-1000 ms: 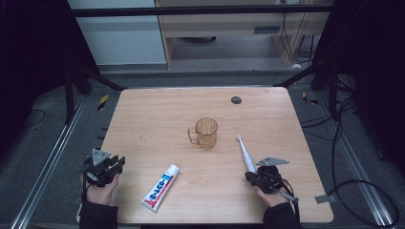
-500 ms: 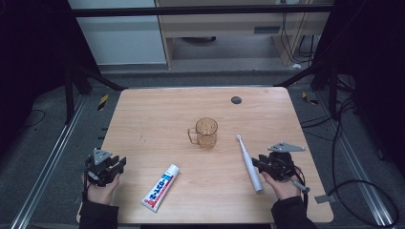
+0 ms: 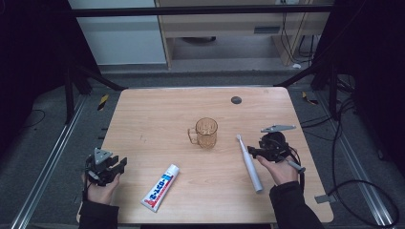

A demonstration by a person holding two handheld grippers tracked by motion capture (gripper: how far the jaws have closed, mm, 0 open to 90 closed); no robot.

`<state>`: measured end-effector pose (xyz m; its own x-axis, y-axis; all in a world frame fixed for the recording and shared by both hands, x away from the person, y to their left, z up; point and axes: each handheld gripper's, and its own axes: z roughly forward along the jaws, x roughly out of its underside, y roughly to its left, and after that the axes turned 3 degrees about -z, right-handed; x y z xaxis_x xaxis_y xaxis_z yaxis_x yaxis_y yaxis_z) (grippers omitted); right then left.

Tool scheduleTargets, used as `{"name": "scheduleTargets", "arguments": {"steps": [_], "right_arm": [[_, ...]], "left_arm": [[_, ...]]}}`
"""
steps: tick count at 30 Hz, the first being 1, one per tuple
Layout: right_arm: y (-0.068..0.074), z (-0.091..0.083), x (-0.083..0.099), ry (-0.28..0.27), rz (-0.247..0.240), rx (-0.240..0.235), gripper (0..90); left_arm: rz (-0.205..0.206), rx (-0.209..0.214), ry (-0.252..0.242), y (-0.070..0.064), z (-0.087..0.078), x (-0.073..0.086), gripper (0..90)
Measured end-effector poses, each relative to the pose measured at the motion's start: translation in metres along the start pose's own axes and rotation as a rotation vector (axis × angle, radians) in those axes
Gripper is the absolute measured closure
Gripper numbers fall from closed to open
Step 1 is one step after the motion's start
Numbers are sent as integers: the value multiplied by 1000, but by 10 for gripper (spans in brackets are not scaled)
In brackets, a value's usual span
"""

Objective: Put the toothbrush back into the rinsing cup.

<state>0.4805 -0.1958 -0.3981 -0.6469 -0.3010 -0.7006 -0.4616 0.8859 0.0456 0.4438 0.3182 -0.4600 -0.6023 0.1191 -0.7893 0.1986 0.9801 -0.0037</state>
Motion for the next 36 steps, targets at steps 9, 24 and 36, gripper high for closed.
{"name": "scheduleTargets", "arguments": {"steps": [9,24,36], "right_arm": [[-4,17,-15,69,14,3,460],[-9,48,-16,200,21,-14,498],[-6,66,-10,285,-2,-13,523]], "left_arm": [[12,-1,6,-1,1,0,618],[18,-3,24,-1,4,0,585],[28,-4,35,-2,4,0,568]]}}
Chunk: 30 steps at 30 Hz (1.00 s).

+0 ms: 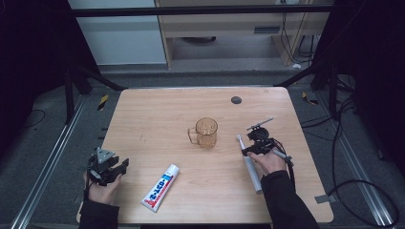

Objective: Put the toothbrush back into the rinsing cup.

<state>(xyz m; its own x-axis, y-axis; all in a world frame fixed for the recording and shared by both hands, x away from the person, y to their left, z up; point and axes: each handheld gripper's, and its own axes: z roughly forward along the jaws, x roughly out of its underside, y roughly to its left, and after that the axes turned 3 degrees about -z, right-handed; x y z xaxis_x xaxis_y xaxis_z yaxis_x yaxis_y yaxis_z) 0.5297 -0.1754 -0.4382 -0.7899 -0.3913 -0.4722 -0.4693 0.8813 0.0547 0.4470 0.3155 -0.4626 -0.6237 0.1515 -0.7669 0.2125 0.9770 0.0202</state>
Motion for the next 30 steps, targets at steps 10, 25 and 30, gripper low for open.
{"name": "scheduleTargets", "arguments": {"steps": [10,25,30], "right_arm": [[1,13,3,60,9,-7,544],[4,28,1,123,7,-8,583],[4,32,1,142,14,-4,598]], "left_arm": [[1,1,2,0,1,0,568],[3,0,4,0,1,0,569],[3,-1,5,0,1,0,569]]}}
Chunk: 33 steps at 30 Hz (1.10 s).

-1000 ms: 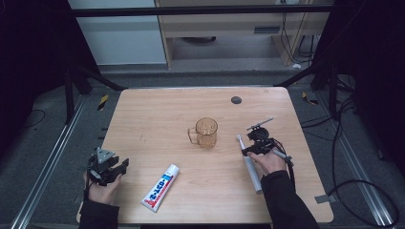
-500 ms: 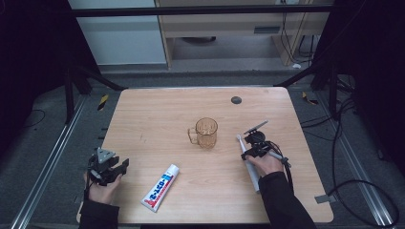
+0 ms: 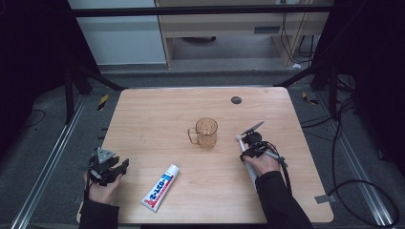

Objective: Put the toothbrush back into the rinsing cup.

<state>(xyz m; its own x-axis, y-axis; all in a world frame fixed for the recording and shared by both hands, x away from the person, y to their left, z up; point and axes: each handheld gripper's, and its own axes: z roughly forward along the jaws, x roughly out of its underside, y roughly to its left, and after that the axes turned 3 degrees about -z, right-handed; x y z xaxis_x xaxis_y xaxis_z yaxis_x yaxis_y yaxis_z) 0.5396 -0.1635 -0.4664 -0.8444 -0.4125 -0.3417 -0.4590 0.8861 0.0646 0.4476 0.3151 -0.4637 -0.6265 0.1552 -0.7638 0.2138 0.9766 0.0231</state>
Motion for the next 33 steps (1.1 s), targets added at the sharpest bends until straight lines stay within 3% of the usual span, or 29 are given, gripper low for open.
{"name": "scheduleTargets", "arguments": {"steps": [18,33], "right_arm": [[2,1,-2,21,13,-6,674],[-3,-28,5,-97,29,-38,677]], "left_arm": [[1,-1,-1,0,0,0,573],[4,-3,0,-1,0,-1,575]]}}
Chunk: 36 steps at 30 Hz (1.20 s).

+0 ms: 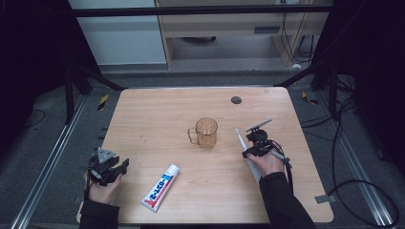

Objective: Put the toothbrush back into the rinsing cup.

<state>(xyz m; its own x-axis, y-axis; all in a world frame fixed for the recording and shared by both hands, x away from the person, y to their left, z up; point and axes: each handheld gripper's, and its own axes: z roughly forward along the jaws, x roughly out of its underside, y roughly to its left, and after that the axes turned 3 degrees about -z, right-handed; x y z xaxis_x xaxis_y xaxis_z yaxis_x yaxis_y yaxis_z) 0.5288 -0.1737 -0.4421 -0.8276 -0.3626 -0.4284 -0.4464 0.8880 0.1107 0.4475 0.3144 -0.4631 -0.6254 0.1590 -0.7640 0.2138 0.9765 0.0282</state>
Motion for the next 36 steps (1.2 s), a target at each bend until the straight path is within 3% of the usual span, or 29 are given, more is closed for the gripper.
{"name": "scheduleTargets", "arguments": {"steps": [8,19,36], "right_arm": [[3,-21,-2,-112,-2,-15,678],[2,-40,-4,-201,-16,-2,679],[3,-73,0,-503,-3,53,679]], "left_arm": [[0,0,-1,0,0,0,576],[0,-1,-2,0,0,0,575],[-4,1,-4,0,0,0,576]]}}
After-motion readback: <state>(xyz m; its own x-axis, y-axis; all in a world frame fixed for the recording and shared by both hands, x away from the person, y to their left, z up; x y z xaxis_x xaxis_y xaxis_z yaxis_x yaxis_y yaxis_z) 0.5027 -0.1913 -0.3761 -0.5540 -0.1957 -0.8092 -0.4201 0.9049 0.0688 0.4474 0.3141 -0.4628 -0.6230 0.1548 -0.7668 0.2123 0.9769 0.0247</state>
